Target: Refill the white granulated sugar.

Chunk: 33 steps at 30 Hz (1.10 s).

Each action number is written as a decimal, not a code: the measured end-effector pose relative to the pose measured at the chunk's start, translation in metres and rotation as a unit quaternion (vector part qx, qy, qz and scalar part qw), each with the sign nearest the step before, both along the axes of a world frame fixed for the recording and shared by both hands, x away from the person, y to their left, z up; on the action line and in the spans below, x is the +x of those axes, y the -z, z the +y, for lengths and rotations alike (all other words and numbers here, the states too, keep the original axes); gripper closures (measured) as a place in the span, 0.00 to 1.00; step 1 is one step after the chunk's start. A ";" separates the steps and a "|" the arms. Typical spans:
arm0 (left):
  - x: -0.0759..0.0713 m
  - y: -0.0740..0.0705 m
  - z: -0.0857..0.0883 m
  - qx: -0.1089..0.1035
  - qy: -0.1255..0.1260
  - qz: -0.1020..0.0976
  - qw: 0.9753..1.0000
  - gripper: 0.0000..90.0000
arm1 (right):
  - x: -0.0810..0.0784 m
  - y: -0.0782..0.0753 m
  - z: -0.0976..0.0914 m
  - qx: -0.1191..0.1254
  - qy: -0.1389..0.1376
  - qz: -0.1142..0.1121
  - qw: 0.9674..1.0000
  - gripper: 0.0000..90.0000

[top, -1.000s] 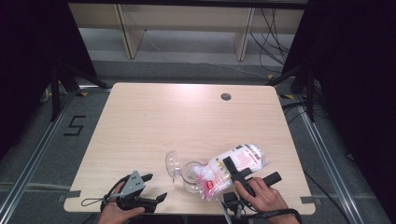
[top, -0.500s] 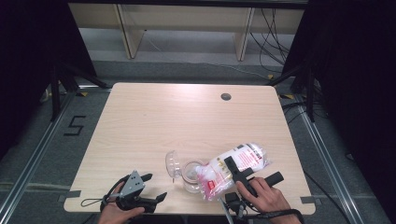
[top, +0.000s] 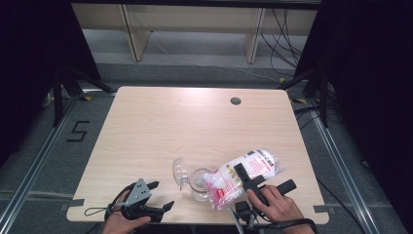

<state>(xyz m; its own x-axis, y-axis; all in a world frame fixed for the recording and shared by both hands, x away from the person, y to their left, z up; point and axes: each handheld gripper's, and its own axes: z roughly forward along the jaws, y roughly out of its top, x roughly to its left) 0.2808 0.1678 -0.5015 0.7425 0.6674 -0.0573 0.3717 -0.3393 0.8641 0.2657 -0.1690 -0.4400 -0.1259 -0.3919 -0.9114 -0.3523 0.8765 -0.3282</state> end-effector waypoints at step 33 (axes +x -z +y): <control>0.000 0.000 -0.001 0.004 0.005 0.002 1.000 0.18 | -0.003 -0.004 -0.003 -0.016 0.010 -0.008 1.000 0.58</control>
